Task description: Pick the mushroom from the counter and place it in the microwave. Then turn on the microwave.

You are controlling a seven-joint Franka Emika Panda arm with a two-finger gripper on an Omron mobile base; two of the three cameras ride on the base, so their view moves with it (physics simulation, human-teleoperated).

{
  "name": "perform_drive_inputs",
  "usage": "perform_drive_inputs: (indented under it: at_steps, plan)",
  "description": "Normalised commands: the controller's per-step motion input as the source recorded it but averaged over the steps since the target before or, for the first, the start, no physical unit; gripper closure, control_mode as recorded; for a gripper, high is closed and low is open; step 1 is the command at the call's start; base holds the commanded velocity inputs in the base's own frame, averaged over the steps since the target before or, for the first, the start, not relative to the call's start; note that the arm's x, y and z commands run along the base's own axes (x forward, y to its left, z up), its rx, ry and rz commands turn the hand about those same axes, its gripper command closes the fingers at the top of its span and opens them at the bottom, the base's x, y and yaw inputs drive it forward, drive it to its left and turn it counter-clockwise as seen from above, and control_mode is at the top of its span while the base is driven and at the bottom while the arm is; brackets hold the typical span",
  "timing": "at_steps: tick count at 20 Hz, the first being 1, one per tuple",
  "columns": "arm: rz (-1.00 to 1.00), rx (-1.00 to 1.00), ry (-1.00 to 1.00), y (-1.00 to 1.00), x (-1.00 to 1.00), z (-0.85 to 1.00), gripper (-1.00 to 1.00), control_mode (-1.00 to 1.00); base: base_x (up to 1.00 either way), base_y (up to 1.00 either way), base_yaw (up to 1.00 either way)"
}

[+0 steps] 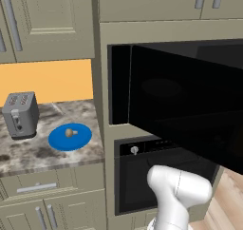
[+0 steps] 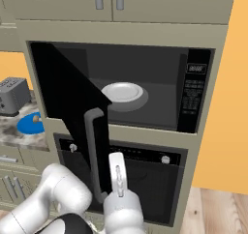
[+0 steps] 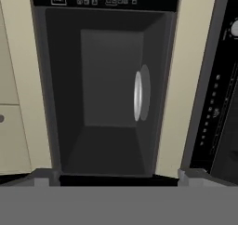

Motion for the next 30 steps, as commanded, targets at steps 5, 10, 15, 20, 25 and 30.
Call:
perform_drive_inputs:
  at_steps: [5, 10, 15, 20, 25, 30]
  plan:
    - [0.03, 0.00, 0.00, 0.27, -0.27, -0.06, -1.00, -1.00, 0.00, 0.00, 0.00]
    - [0.02, 0.00, 0.04, 0.32, -0.27, -0.07, -1.00, -1.00, 0.00, 0.00, 0.00]
    - [0.04, 0.00, 0.05, 0.31, -0.20, -0.04, -1.00, -1.00, 0.00, 0.00, 0.00]
    - [0.05, 0.00, 0.08, 0.33, -0.14, -0.04, -1.00, -1.00, 0.00, 0.00, 0.00]
    - [0.08, 0.00, 0.10, 0.35, -0.15, -0.02, -1.00, -1.00, 0.00, 0.00, 0.00]
    - [0.12, 0.00, 0.07, 0.38, -0.23, -0.04, -1.00, -1.00, 0.00, 0.00, 0.00]
